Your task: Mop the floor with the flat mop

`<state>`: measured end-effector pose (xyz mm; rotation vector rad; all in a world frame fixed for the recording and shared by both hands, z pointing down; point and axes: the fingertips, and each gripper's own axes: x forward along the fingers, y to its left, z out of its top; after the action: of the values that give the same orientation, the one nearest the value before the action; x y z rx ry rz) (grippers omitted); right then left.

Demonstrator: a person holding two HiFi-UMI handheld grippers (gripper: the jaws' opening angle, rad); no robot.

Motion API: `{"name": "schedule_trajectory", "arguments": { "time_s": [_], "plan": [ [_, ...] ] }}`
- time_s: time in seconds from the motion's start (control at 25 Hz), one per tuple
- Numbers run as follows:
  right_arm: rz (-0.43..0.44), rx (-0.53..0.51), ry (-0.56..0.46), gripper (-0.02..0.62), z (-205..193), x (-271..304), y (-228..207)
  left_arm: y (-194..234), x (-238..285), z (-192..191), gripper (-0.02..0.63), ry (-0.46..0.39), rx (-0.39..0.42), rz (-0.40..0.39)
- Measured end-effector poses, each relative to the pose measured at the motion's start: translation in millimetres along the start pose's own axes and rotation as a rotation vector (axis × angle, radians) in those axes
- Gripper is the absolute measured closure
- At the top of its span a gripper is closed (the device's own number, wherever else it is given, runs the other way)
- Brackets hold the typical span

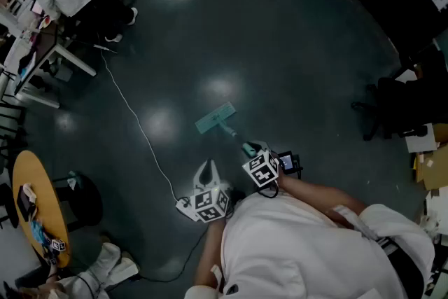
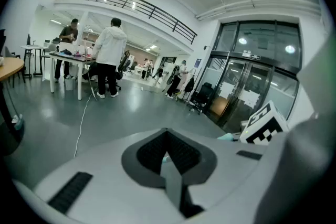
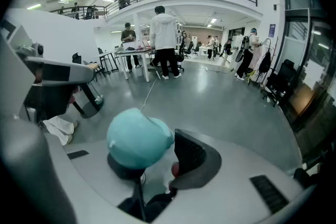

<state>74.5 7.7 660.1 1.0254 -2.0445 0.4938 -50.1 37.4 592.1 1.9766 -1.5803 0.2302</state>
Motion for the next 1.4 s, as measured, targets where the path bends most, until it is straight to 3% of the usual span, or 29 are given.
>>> {"name": "schedule_trajectory", "arguments": {
  "time_s": [0.6,0.92,1.12,1.4],
  "plan": [
    [-0.006,0.033,-0.007,0.479,-29,-10,2,-3,-11,-5,0.601,-0.001,0.009,0.012],
    [-0.041,0.019,-0.031,0.48,-44,-2,5,17,-16,9,0.601,-0.023,0.002,0.073],
    [-0.059,0.001,-0.091,0.48,-20,50,2,30,-12,18,0.601,-0.03,-0.006,0.097],
    [-0.088,-0.055,-0.148,0.48,54,161,-19,34,-2,19,0.601,-0.004,-0.015,0.115]
  ]
}}
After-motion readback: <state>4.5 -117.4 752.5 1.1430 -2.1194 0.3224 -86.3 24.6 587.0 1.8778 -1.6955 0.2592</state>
